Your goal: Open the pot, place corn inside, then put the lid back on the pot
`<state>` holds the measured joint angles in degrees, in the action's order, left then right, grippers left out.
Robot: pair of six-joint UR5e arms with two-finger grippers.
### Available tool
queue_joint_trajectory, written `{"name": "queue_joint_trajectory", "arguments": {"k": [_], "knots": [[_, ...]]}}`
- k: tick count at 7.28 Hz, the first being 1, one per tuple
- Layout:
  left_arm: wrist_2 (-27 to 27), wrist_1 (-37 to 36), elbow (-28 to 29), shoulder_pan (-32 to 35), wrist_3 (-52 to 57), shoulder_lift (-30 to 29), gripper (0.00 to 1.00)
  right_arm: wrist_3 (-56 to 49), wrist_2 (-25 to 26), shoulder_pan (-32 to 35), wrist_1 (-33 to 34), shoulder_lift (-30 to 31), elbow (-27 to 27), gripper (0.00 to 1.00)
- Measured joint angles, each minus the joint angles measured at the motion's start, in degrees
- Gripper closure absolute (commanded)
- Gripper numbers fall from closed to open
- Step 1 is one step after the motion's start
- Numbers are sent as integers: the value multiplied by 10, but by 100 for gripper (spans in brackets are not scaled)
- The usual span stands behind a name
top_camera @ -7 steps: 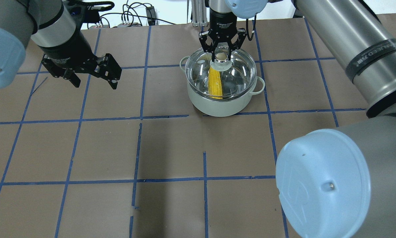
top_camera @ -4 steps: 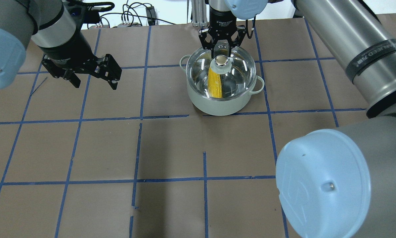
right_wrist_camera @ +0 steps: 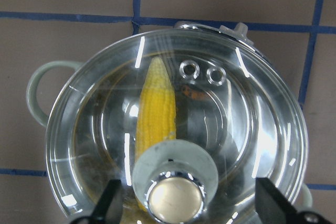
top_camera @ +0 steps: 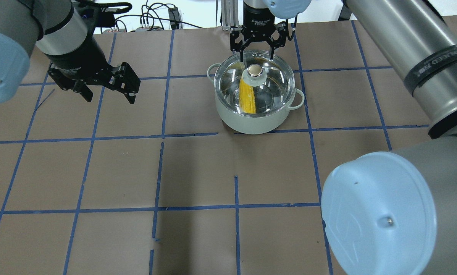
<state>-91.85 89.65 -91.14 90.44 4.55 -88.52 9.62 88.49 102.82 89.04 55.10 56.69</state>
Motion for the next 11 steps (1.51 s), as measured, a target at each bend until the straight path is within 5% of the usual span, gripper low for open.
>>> {"name": "queue_joint_trajectory", "arguments": {"k": [7, 11], "knots": [[0, 1, 6, 0, -1, 0, 0, -94, 4, -160, -189, 175, 44, 0], [0, 1, 7, 0, -4, -2, 0, -97, 4, -163, -127, 259, 195, 0]]}}
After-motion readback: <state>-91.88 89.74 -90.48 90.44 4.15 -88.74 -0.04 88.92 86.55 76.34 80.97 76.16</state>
